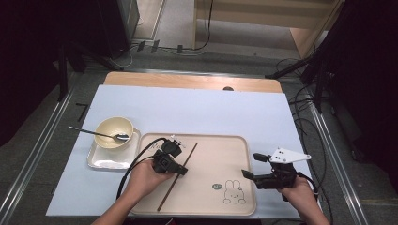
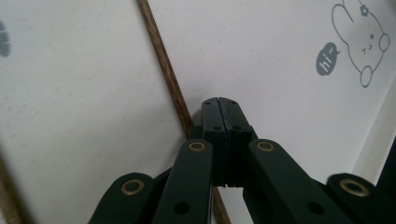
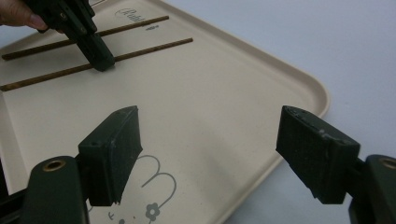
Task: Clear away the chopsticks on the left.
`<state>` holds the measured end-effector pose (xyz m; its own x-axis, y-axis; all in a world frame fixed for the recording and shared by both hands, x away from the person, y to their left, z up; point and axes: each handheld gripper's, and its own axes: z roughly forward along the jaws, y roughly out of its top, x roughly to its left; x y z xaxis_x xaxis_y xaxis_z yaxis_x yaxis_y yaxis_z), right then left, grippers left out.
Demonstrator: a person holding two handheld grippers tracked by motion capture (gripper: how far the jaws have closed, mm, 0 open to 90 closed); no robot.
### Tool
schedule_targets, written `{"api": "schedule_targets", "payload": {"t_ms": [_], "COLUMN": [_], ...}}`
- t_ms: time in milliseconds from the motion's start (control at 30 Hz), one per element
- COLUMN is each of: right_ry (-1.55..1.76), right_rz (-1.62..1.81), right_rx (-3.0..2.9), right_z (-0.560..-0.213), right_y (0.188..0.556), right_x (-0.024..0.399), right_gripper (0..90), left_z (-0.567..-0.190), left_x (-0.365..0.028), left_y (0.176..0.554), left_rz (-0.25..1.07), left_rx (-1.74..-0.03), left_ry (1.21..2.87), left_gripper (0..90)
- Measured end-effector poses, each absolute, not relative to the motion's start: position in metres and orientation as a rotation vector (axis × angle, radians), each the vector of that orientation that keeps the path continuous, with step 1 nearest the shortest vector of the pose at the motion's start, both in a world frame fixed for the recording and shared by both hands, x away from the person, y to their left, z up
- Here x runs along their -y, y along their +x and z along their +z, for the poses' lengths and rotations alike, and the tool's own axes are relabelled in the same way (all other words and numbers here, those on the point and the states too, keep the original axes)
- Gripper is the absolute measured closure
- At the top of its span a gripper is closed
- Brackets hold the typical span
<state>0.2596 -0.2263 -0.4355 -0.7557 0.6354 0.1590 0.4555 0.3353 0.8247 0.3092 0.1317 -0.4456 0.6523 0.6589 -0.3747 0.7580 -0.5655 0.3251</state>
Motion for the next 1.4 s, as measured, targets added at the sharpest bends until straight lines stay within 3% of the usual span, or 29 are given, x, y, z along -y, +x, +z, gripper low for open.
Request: {"api": "schedule_targets", "payload": {"t_ms": [1400], "right_ry": [0.991], "right_rz": [1.379], "right_rx": [-2.412], "right_z": [-0.436], "right_y": [0.259], "right_x": [0.225], "right_gripper": [22.0], "left_z": [-0.439], "left_x": [-0.184], "left_y": [0.330], "left_rz": [-0.184], "left_rx": [-1.335], "left_ry": [2.346], "left_gripper": [90.0]}}
